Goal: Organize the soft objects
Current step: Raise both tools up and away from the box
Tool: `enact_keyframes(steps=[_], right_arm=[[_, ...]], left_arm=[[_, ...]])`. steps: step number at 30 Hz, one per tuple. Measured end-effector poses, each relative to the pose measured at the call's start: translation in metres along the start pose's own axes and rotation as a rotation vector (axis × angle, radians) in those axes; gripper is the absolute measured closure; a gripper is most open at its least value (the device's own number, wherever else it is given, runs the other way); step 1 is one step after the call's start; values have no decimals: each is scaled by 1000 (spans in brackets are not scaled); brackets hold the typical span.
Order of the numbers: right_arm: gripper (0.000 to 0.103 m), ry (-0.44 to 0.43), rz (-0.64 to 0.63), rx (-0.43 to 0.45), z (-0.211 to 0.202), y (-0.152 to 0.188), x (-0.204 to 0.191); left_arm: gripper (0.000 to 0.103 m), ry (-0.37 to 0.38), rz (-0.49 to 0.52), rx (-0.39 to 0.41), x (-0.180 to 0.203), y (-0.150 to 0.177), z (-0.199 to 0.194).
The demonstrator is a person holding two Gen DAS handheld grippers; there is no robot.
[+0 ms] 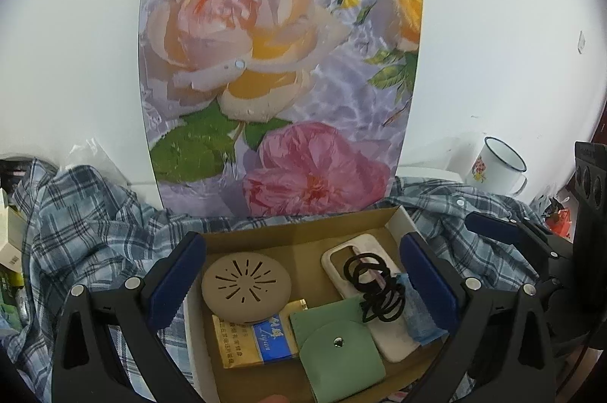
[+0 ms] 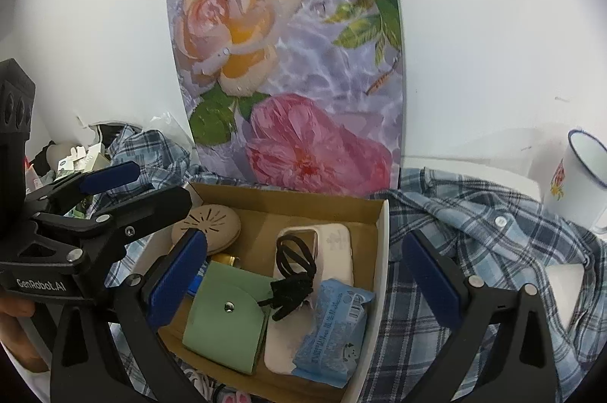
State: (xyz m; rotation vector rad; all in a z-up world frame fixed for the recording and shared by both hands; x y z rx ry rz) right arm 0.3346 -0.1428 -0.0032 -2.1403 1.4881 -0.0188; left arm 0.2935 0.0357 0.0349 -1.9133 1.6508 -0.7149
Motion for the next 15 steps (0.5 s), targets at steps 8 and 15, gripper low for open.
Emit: enact_keyframes(steps=[8,15], right_arm=[[1,5,-18,63,-27,-8,-7],[1,43,-49,128,-60,-17,-18]], left_arm=[[0,-9,10,71,5,-8,-26],[0,6,25,141,7,-15,-59]])
Point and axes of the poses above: each gripper's, at about its wrist camera, not at the fingertips, and z roughly the way its jaws point, x to its right, y to its underside, the point moved 4 cm from there along z, roughly the way its jaws point, and after that the axes turned 9 degrees about -x, right-handed, at the moved point
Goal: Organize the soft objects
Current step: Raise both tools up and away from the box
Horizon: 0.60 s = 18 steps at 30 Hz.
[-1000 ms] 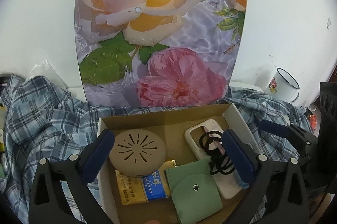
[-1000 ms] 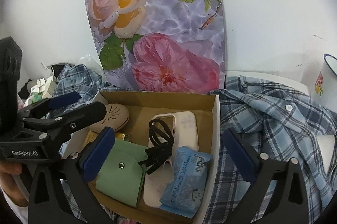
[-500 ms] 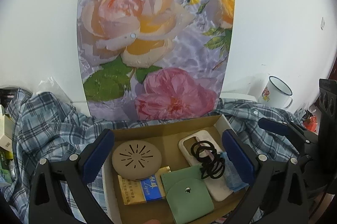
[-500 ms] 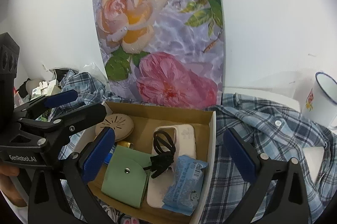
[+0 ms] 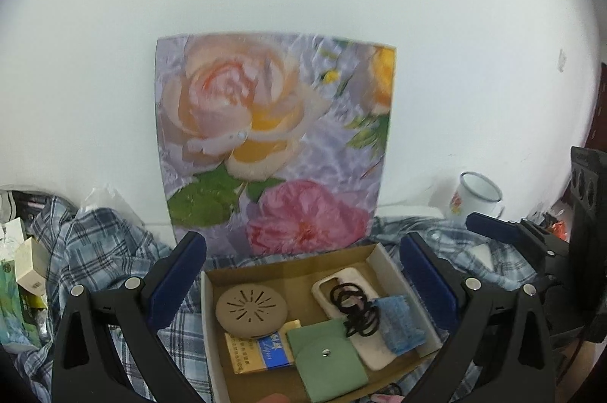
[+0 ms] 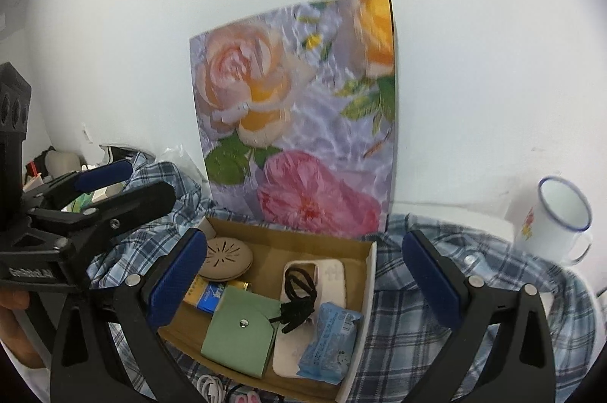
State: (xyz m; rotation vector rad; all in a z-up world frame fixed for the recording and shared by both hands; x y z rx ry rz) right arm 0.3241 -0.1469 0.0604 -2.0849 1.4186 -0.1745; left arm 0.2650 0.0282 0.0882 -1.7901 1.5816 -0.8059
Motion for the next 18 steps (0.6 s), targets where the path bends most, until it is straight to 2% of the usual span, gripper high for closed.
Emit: enact_keyframes(steps=[4,9,18], right_arm=[[1,0,-19,40,-19,-8,-9],[1,12,-52,89,-45,-15,-20],[0,28,-99,186,-89,-25,-37]], left_arm=[[0,34,8,37,8,-5,-21],[0,39,32,78,18,-10,-46],[0,17,51,213,24,-17,-105]])
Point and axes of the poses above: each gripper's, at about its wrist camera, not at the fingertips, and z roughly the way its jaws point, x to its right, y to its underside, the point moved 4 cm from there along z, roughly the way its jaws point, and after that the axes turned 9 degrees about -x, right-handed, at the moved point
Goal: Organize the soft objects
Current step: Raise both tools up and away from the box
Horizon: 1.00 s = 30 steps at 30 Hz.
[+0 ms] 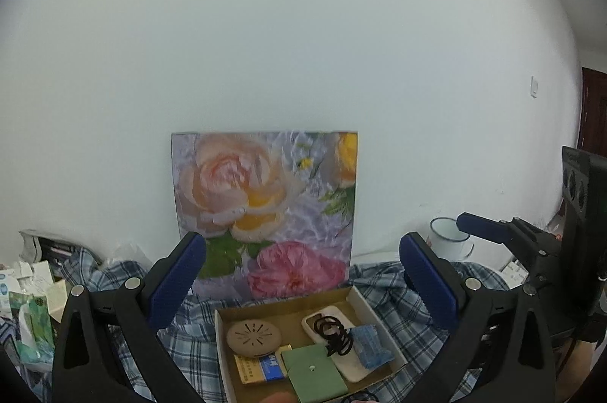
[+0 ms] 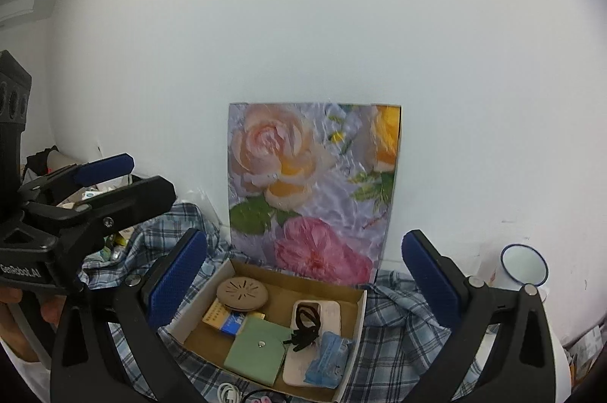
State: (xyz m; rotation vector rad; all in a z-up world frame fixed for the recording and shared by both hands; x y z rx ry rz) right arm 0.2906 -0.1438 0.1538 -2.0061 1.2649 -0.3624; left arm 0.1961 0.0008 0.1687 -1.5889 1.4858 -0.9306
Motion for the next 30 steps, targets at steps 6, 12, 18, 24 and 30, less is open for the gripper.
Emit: enact_keyframes(steps=[6,12,18,24,30], right_arm=[[0,1,-29,26,-9,-4,-12],[0,4,-34,53,-22,-7,-15],[0,4,-44,80,-38,-11,-13],[0,38,-96,127,-67,-17,-24],[0,52,-147,202,-101,-23,-36]], left_arm=[[0,6,35,31,8,-4,-17],[0,3,41,42,10,-6,-26],[0,11,63,61,15,-7,-39],[0,34,68,91,31,-15,-58],[0,60,91,148,49,-20,-90]])
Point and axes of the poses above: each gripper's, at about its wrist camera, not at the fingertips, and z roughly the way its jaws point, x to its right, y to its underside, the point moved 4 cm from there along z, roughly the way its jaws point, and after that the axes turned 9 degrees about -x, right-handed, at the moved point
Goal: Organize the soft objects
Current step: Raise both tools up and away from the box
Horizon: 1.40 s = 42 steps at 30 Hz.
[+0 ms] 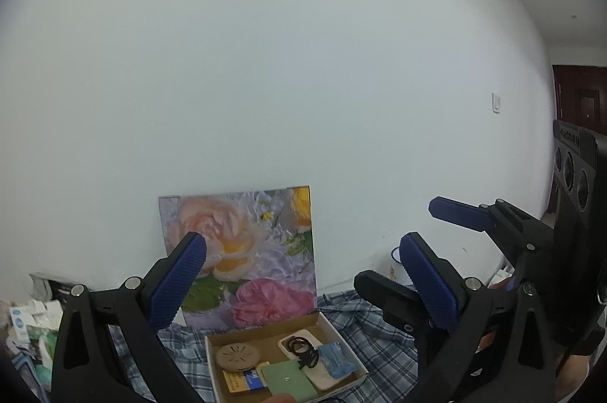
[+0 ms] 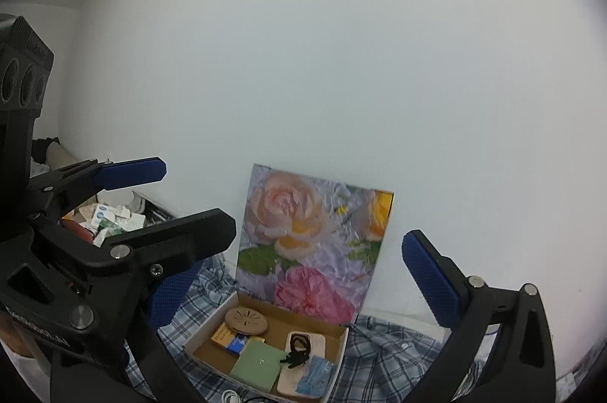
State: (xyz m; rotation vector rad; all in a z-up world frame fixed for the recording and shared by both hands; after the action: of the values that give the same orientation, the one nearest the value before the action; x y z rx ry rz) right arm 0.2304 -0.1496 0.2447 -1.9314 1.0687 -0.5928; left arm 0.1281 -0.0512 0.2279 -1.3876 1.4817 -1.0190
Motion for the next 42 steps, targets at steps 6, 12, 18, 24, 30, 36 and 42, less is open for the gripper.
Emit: enact_keyframes(steps=[6,12,18,24,30,36,42], right_arm=[[0,-26,1,34,-27,-7,-5],[0,21,6,39,-51,6,2],[0,50,-2,26,-63,26,9],[0,18,-8,-25,-45,53,8],[0,-27,-5,-79,-15,87,5],[0,-54,-8,-144,15,114,6],[0,-81,10,-160,31,129,6]], left_arm=[[0,-30,21,-2,12,-15,-27],[0,-42,51,28,19,-14,-52],[0,-23,64,24,25,3,-58],[0,28,75,-33,26,27,-43],[0,33,94,-109,19,54,-21],[0,7,127,-187,5,82,6],[0,91,59,-255,-12,107,35]])
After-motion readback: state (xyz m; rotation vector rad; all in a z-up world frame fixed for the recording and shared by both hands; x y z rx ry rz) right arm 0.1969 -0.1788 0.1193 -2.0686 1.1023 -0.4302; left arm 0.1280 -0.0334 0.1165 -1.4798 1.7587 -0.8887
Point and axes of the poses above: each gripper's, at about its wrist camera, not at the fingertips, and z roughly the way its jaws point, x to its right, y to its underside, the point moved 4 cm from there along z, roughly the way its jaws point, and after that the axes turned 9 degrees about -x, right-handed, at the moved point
